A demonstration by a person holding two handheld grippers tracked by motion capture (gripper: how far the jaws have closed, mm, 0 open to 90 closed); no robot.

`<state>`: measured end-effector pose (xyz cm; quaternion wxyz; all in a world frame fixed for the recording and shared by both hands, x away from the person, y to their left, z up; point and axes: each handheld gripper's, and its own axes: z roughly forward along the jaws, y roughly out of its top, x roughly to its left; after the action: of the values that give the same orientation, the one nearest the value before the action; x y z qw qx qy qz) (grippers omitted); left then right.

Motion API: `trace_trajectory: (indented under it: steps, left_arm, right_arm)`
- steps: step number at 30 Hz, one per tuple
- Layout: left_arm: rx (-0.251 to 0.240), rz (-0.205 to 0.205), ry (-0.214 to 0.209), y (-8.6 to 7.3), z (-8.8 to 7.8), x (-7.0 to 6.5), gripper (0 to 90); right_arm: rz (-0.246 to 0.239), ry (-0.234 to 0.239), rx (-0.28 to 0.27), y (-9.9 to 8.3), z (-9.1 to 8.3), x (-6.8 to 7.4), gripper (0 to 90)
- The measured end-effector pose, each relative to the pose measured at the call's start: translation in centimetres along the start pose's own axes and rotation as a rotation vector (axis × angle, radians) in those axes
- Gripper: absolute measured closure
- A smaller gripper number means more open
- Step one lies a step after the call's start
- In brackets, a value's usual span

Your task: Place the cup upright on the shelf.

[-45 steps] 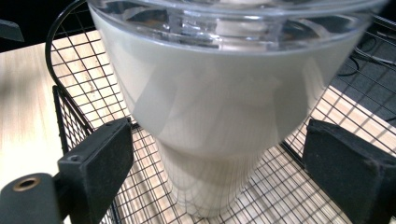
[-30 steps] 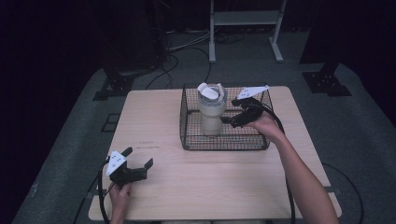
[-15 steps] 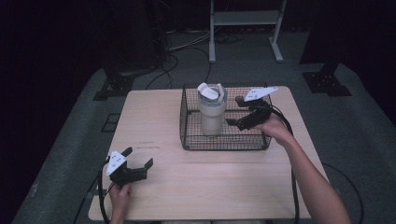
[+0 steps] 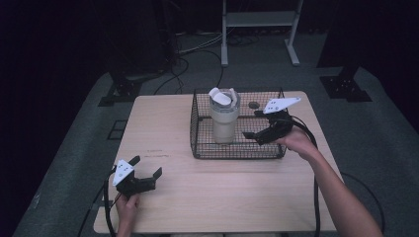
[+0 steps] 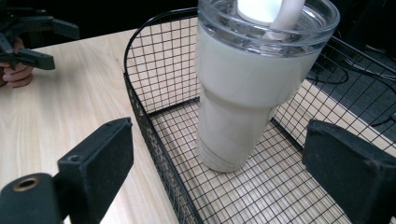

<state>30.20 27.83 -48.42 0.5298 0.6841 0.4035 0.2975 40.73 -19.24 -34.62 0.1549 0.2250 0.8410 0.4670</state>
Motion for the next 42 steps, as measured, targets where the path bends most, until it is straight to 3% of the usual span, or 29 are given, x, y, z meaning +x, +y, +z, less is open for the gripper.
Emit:
trace_trajectory:
  steps: [12,42]
  left_arm:
    - [-0.001,0.002,0.0,0.0,0.0,0.0,0.0]
    - [0.001,0.003,0.002,0.0,0.0,-0.1,0.0]
  right_arm:
    - [-0.004,-0.002,-0.011,-0.9,-1.5,0.9,8.4]
    - [0.036,0.021,-0.022,-5.4,-3.9,2.8,8.5]
